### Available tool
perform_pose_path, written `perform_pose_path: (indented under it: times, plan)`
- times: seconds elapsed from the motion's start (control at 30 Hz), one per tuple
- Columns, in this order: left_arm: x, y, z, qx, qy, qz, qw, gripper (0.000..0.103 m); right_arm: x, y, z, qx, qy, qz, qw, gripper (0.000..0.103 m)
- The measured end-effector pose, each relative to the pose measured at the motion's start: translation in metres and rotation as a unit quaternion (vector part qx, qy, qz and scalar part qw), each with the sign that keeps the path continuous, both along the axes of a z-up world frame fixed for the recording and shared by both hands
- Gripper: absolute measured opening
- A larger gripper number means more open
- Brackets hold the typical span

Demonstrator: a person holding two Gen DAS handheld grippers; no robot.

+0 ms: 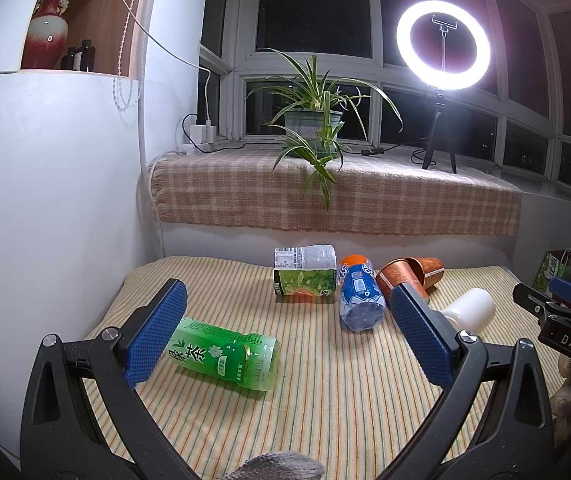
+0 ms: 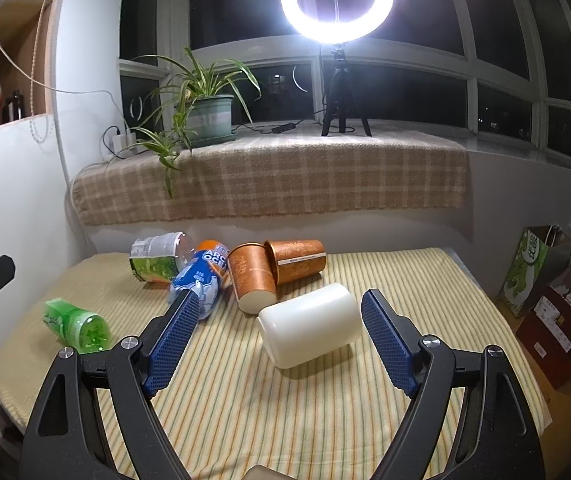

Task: Flip cup upright
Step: 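Move the right tool to the lying blue-orange bottle and close on it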

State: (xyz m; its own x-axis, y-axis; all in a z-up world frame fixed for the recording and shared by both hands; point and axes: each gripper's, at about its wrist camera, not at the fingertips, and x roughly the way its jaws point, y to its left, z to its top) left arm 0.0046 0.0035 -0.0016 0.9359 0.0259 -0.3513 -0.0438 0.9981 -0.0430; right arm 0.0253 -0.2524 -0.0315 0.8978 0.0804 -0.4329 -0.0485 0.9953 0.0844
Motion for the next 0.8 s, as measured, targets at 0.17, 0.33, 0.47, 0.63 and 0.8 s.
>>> perform_pose_path:
  times: [0.17, 0.33, 0.47, 0.63, 0.8]
  plan:
    - [0.002, 0.001, 0.000, -0.001, 0.002, 0.000, 1.0000, 0.103, 0.008, 0.001, -0.004, 0.014, 0.016, 0.009, 1.000, 0.083]
    - [0.003, 0.008, -0.003, 0.000, 0.006, 0.001, 1.0000, 0.103, 0.028, 0.003, -0.009, 0.035, 0.047, 0.033, 0.998, 0.083]
    - [-0.001, 0.018, -0.007, 0.000, 0.012, 0.003, 0.9999, 0.103, 0.053, 0.006, -0.015, 0.064, 0.084, 0.062, 0.993, 0.083]
    - [-0.007, 0.030, -0.012, -0.006, 0.024, 0.009, 0.9996, 0.103, 0.089, 0.018, -0.020, 0.104, 0.140, 0.108, 0.979, 0.083]
    - [-0.016, 0.044, -0.017, -0.014, 0.032, 0.019, 0.9992, 0.103, 0.125, 0.036, -0.024, 0.129, 0.192, 0.136, 0.963, 0.083]
